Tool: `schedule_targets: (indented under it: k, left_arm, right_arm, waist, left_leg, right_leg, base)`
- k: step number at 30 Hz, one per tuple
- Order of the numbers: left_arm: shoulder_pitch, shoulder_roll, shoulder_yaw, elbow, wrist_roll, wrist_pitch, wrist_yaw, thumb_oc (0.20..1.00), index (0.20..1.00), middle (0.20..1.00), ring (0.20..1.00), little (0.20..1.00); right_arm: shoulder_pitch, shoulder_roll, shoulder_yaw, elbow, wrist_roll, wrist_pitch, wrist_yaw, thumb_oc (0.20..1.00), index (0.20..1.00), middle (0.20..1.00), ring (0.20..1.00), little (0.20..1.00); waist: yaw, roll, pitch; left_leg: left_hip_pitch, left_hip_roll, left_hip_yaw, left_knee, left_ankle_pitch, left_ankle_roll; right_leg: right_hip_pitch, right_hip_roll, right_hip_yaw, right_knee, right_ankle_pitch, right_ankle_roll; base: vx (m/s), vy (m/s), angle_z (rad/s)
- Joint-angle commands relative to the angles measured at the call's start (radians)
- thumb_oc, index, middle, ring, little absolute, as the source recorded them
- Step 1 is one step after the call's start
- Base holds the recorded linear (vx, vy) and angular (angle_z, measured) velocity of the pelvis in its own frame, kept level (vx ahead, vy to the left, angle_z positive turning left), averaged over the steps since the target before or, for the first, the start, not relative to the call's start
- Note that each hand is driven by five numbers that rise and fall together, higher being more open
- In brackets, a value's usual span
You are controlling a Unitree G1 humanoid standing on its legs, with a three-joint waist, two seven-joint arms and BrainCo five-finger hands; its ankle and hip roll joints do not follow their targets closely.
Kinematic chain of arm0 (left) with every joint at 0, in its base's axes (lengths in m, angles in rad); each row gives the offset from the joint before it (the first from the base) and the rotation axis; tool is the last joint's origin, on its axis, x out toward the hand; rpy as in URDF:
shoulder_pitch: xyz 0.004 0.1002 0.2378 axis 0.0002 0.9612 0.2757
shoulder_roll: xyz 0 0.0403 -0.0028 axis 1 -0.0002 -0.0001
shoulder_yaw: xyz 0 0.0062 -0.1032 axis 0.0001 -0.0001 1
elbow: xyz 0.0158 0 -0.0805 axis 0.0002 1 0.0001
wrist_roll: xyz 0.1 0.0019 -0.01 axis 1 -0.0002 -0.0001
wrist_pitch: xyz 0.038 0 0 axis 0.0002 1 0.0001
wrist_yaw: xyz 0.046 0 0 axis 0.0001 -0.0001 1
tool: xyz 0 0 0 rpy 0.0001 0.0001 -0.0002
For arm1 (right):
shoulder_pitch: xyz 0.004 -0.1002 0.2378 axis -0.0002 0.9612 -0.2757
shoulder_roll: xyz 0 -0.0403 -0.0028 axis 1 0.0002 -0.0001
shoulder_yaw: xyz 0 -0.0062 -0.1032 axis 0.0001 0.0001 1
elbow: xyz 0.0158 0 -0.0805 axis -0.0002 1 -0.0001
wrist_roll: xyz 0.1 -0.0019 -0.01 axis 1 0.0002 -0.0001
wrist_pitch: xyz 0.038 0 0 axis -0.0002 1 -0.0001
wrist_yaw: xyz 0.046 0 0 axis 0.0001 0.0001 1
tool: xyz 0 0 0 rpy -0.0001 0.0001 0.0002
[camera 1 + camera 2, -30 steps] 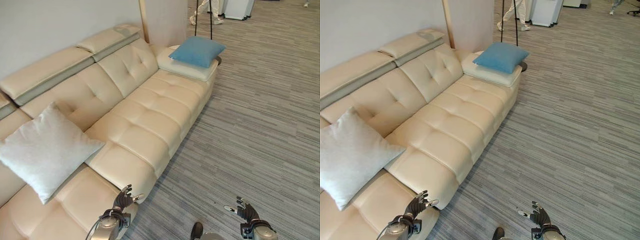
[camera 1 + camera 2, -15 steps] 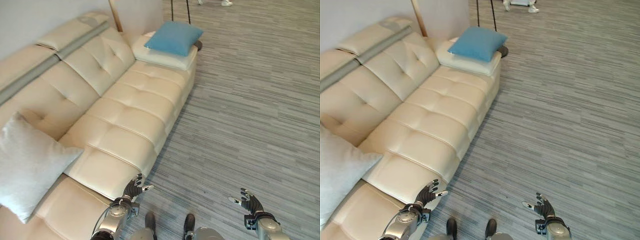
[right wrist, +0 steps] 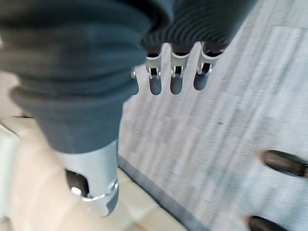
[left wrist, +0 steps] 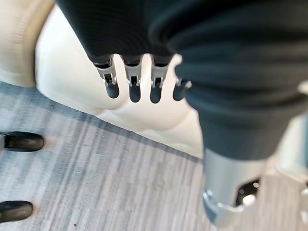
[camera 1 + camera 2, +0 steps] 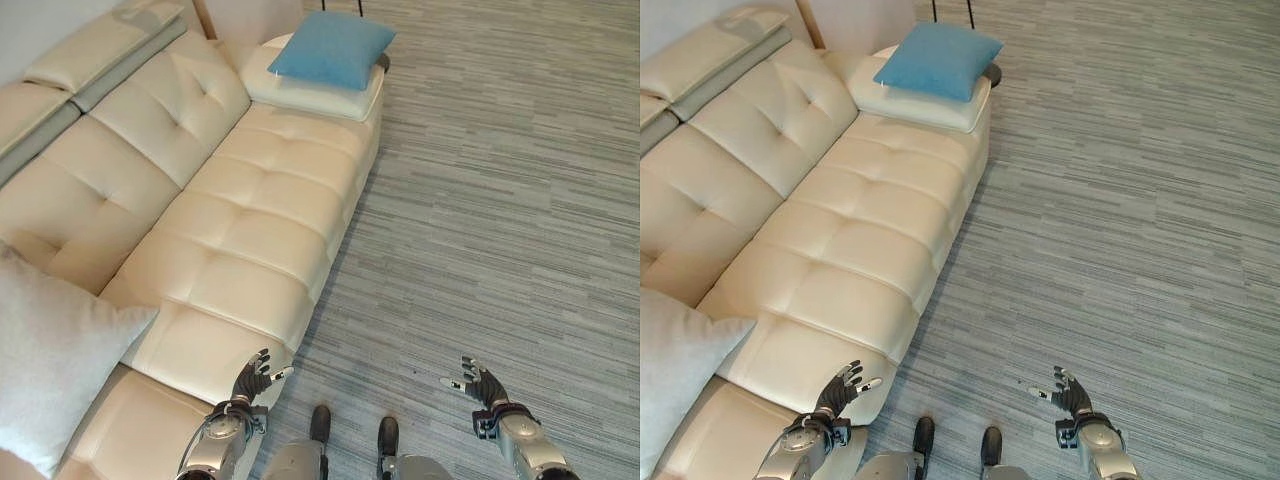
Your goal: Pick up all the scattered cushions and arrange them neatly on the sofa.
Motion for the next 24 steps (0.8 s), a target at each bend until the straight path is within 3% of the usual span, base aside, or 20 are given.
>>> schedule_targets:
  k: [1,3,5,6,7,8,9,10,11,12,14,16,20,23,24]
  left_arm:
    - [0.006,0.055,-0.008,-0.036,0.044,-0.032,-0.011,1.0,1.0,1.0,1.0,1.0]
    - [-0.002,0.059,-0.02,-0.036,0.06,-0.027,-0.012,1.0,1.0,1.0,1.0,1.0]
    - [-0.016,0.057,-0.038,-0.022,0.069,-0.022,-0.008,1.0,1.0,1.0,1.0,1.0]
    - [-0.017,0.057,-0.038,-0.022,0.069,-0.022,-0.008,1.0,1.0,1.0,1.0,1.0]
    - [-0.031,0.051,-0.051,-0.006,0.08,-0.018,-0.003,1.0,1.0,1.0,1.0,1.0]
    - [-0.038,0.046,-0.054,0.002,0.08,-0.016,-0.002,1.0,1.0,1.0,1.0,1.0]
    - [-0.049,0.037,-0.05,0.018,0.065,-0.014,0.001,1.0,1.0,1.0,1.0,1.0]
    - [-0.071,0.029,-0.03,0.03,0.019,-0.017,0.01,1.0,1.0,1.0,1.0,1.0]
    - [-0.072,0.028,-0.03,0.03,0.019,-0.017,0.01,1.0,1.0,1.0,1.0,1.0]
    - [-0.093,0.023,-0.014,0.049,-0.002,-0.02,0.015,1.0,1.0,1.0,1.0,1.0]
    - [-0.11,0.025,-0.004,0.056,0.003,-0.02,0.023,1.0,1.0,1.0,1.0,1.0]
    - [-0.114,0.027,0.008,0.055,0.01,-0.025,0.029,1.0,1.0,1.0,1.0,1.0]
    - [-0.082,0.01,0.015,0.05,-0.002,-0.027,0.027,1.0,1.0,1.0,1.0,1.0]
    - [-0.075,0.0,0.011,0.047,-0.02,-0.022,0.022,1.0,1.0,1.0,1.0,1.0]
    - [-0.074,-0.001,0.006,0.049,-0.017,-0.019,0.016,1.0,1.0,1.0,1.0,1.0]
  right_arm:
    - [0.055,0.025,0.006,-0.012,0.027,-0.026,0.019,1.0,1.0,1.0,1.0,1.0]
    - [0.053,0.034,0.006,0.003,0.028,-0.026,0.021,1.0,1.0,1.0,1.0,1.0]
    - [0.055,0.041,0.005,-0.001,0.028,-0.025,0.023,1.0,1.0,1.0,1.0,1.0]
    - [0.055,0.041,0.005,-0.001,0.028,-0.025,0.023,1.0,1.0,1.0,1.0,1.0]
    - [0.062,0.043,-0.004,-0.004,0.025,-0.024,0.017,1.0,1.0,1.0,1.0,1.0]
    - [0.067,0.043,-0.008,-0.005,0.019,-0.022,0.016,1.0,1.0,1.0,1.0,1.0]
    - [0.073,0.043,-0.013,-0.005,0.014,-0.018,0.014,1.0,1.0,1.0,1.0,1.0]
    - [0.078,0.036,-0.022,-0.019,0.017,-0.019,0.014,1.0,1.0,1.0,1.0,1.0]
    - [0.078,0.036,-0.022,-0.019,0.017,-0.019,0.014,1.0,1.0,1.0,1.0,1.0]
    - [0.08,0.031,-0.032,-0.015,0.022,-0.021,0.012,1.0,1.0,1.0,1.0,1.0]
    - [0.079,0.027,-0.042,-0.015,0.019,-0.018,0.002,1.0,1.0,1.0,1.0,1.0]
    - [0.088,0.026,-0.053,-0.018,0.006,-0.015,0.0,1.0,1.0,1.0,1.0,1.0]
    - [0.111,0.014,-0.06,-0.001,0.002,-0.016,0.005,1.0,1.0,1.0,1.0,1.0]
    - [0.114,0.007,-0.066,0.01,0.016,-0.02,0.007,1.0,1.0,1.0,1.0,1.0]
    - [0.109,0.0,-0.065,0.019,0.026,-0.024,0.007,1.0,1.0,1.0,1.0,1.0]
  waist:
    - [0.012,-0.058,-0.101]
    - [0.01,-0.055,-0.099]
    - [0.002,-0.049,-0.081]
    - [0.002,-0.049,-0.081]
    - [-0.009,-0.038,-0.066]
    - [-0.01,-0.031,-0.065]
    - [-0.009,-0.021,-0.063]
    - [-0.01,-0.005,-0.054]
    - [-0.01,-0.004,-0.054]
    - [-0.015,-0.001,-0.046]
    - [-0.018,-0.007,-0.043]
    - [-0.025,-0.007,-0.041]
    - [-0.029,-0.002,-0.067]
    - [-0.035,0.004,-0.075]
    - [-0.035,0.003,-0.075]
  left_leg:
    - [-0.054,-0.035,0.052,0.018,-0.014,0.018]
    - [-0.022,-0.037,0.073,0.018,-0.038,0.04]
    - [0.023,-0.043,0.098,0.019,-0.061,0.064]
    - [0.023,-0.043,0.099,0.019,-0.061,0.064]
    - [0.065,-0.045,0.11,0.017,-0.078,0.077]
    - [0.086,-0.041,0.117,0.012,-0.088,0.083]
    - [0.113,-0.035,0.13,0.001,-0.099,0.084]
    - [0.154,-0.013,0.147,-0.019,-0.112,0.067]
    - [0.154,-0.012,0.147,-0.019,-0.111,0.067]
    - [0.181,0.0,0.164,-0.034,-0.123,0.05]
    - [0.205,0.006,0.172,-0.056,-0.126,0.032]
    - [0.232,0.016,0.175,-0.062,-0.14,0.016]
    - [0.263,0.043,0.161,-0.009,-0.165,-0.005]
    - [0.243,0.068,0.144,0.052,-0.122,-0.031]
    - [0.216,0.083,0.134,0.142,-0.076,-0.055]
  right_leg:
    - [0.041,-0.003,0.014,0.177,-0.19,0.082]
    - [-0.02,-0.015,0.016,0.327,-0.154,0.11]
    - [-0.106,-0.044,-0.004,0.519,-0.058,0.14]
    - [-0.106,-0.044,-0.004,0.519,-0.058,0.141]
    - [-0.145,-0.072,-0.035,0.633,-0.013,0.142]
    - [-0.168,-0.093,-0.064,0.658,-0.012,0.132]
    - [-0.183,-0.116,-0.107,0.643,-0.027,0.124]
    - [-0.203,-0.094,-0.149,0.497,-0.08,0.113]
    - [-0.201,-0.092,-0.149,0.494,-0.078,0.112]
    - [-0.212,-0.073,-0.161,0.267,-0.056,0.129]
    - [-0.213,-0.056,-0.164,0.07,0.004,0.152]
    - [-0.216,-0.048,-0.151,-0.004,0.036,0.165]
    - [-0.179,-0.04,-0.16,0.062,0.022,0.123]
    - [-0.168,-0.028,-0.169,0.09,-0.014,0.096]
    - [-0.152,-0.014,-0.171,0.099,-0.043,0.073]
  base:
    - [0.31,0.149,-0.67]
    - [0.27,0.155,-0.65]
    - [0.19,0.132,-0.41]
    - [0.23,0.143,-0.45]
    - [0.25,0.134,-0.37]
    - [0.35,0.178,-0.18]
    - [0.37,0.076,-0.05]
    - [0.28,0.028,-0.38]
    - [0.36,-0.086,-0.61]
    - [0.26,-0.114,-0.67]
    - [0.28,-0.131,-0.32]
    - [0.39,-0.165,-0.07]
    - [0.48,-0.217,0.31]
    - [0.37,-0.271,0.31]
    - [0.35,-0.278,0.59]
